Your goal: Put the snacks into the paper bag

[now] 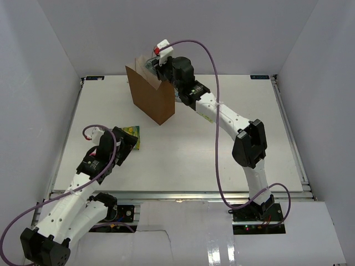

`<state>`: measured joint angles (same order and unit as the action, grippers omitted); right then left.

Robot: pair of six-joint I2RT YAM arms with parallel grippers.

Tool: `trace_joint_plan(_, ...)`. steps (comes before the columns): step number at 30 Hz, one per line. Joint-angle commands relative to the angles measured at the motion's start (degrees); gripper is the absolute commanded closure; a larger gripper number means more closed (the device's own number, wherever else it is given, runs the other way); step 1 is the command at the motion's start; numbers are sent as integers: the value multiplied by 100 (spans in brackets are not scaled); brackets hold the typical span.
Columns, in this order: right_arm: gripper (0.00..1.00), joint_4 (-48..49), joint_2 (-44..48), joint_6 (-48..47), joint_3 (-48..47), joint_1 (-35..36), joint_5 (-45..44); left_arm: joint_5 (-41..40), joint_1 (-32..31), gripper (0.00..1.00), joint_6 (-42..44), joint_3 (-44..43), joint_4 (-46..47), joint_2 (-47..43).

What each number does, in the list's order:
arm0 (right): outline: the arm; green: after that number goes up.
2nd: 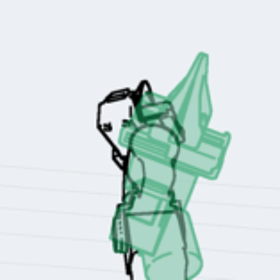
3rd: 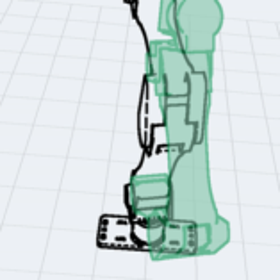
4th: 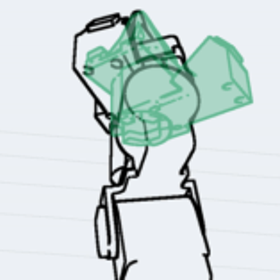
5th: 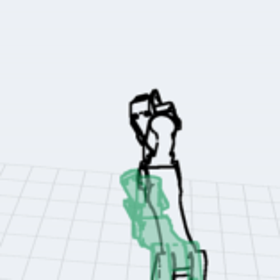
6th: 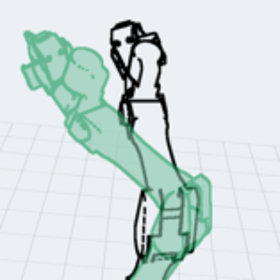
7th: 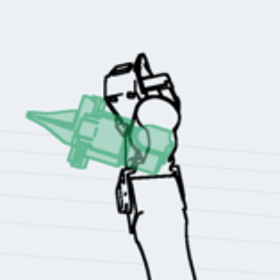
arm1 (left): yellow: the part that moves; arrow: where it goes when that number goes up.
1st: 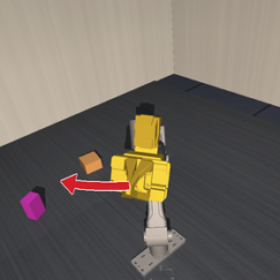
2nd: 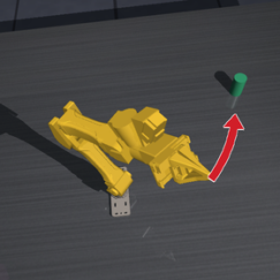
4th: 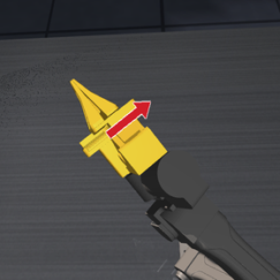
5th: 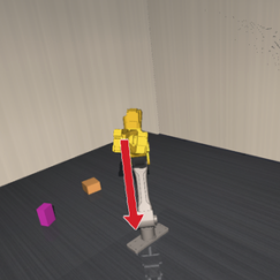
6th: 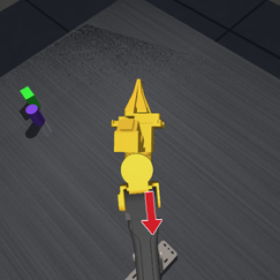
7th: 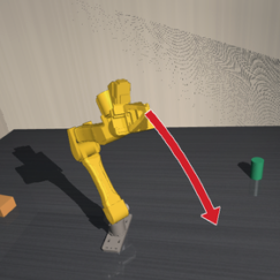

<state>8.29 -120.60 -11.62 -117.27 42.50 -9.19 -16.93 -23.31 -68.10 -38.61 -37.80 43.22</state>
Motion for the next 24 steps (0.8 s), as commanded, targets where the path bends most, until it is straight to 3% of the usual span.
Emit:
trace_joint_plan(1,53,726,352,45,168,13,-268,-91,28,5,-116,38,-69,-7)
trace_joint_plan(3,48,726,431,80,292,13,-206,-135,28,4,-116,20,-78,28)
trace_joint_plan(11,45,612,783,212,662,21,-22,-232,28,2,-362,-155,-78,449)
trace_joint_plan(15,39,122,1238,152,723,-14,434,-486,28,2,-1020,-383,-473,783)
trace_joint_plan(16,35,-63,1388,-6,758,-83,1167,-539,46,2,-1222,-471,-587,906)
trace_joint_plan(17,22,-248,1520,-164,837,-136,1618,-653,55,2,-1285,-672,-788,1029)
trace_joint_plan(18,14,-458,1852,-470,1055,-215,2605,-689,133,2,-1320,-779,-860,1326)
trace_joint_plan(20,2,-1029,2188,-683,1407,-540,3543,-602,300,2,-1320,-1050,-1009,1661)
trace_joint_plan(24,5,-1453,3205,-921,2663,-1076,4486,100,1326,2,-1250,-1236,-817,2749)
